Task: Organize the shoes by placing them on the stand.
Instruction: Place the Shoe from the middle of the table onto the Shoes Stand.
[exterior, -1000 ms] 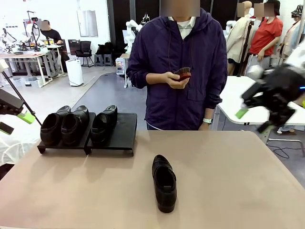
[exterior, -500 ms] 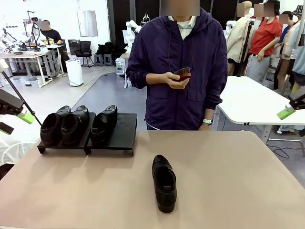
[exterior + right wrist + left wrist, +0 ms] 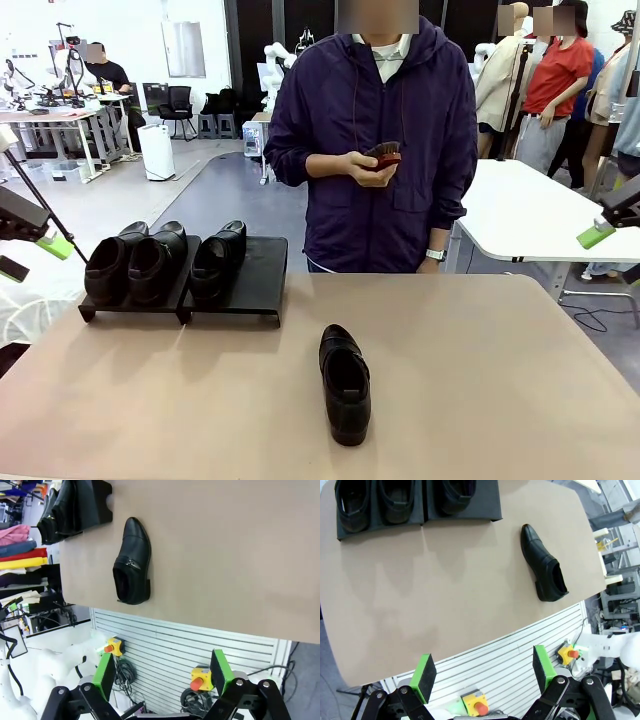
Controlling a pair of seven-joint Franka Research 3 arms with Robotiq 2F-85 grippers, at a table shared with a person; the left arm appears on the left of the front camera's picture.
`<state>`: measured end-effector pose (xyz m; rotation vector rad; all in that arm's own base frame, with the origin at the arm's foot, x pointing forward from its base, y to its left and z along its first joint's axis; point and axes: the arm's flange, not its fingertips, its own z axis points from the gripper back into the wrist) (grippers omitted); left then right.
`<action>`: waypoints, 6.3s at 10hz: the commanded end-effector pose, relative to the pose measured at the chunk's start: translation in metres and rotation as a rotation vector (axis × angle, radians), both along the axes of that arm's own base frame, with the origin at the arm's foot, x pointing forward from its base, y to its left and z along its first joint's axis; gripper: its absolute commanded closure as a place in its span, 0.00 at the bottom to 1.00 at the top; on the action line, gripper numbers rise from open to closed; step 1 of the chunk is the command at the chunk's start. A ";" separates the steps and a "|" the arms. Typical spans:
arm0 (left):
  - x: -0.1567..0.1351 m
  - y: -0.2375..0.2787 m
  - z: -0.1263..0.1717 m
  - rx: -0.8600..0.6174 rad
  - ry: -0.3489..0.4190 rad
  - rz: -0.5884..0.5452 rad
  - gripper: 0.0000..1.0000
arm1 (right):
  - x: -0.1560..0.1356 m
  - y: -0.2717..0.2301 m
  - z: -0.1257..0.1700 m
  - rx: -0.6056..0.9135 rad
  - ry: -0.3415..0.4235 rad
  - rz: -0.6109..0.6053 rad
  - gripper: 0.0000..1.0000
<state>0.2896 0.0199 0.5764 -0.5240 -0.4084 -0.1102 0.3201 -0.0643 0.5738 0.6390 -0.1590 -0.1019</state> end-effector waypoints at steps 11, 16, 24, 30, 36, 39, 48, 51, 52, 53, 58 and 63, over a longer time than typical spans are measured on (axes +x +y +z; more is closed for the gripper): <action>-0.024 -0.112 -0.004 -0.151 0.156 0.095 0.00 | 0.001 0.001 0.005 0.007 0.005 0.004 0.00; -0.024 -0.330 -0.105 0.206 0.265 0.327 0.00 | 0.001 0.001 0.005 0.007 0.005 0.004 0.00; -0.003 -0.392 -0.148 0.284 0.168 0.293 0.00 | 0.001 0.001 0.005 0.007 0.005 0.004 0.00; 0.055 -0.410 -0.184 0.353 0.302 0.128 0.00 | 0.001 0.001 0.005 0.007 0.005 0.004 0.00; 0.093 -0.430 -0.216 0.387 0.302 0.133 0.00 | 0.001 0.001 0.005 0.007 0.005 0.004 0.00; 0.098 -0.433 -0.225 0.423 0.308 0.171 0.00 | 0.001 0.001 0.005 0.007 0.005 0.004 0.00; 0.100 -0.441 -0.234 0.443 0.237 0.169 1.00 | 0.001 0.001 0.005 0.007 0.005 0.004 0.00; 0.103 -0.445 -0.236 0.437 0.245 0.135 1.00 | 0.001 0.001 0.005 0.007 0.005 0.004 0.00; 0.104 -0.446 -0.232 0.432 0.240 0.124 1.00 | 0.001 0.001 0.005 0.007 0.005 0.004 0.00; 0.105 -0.445 -0.221 0.427 0.218 0.106 1.00 | 0.001 0.001 0.005 0.007 0.005 0.004 0.00; 0.067 -0.402 -0.093 0.441 -0.038 0.089 1.00 | 0.001 0.001 0.005 0.007 0.005 0.004 0.00; 0.022 -0.318 -0.094 0.373 -0.375 0.403 1.00 | 0.001 0.001 0.005 0.007 0.005 0.004 0.00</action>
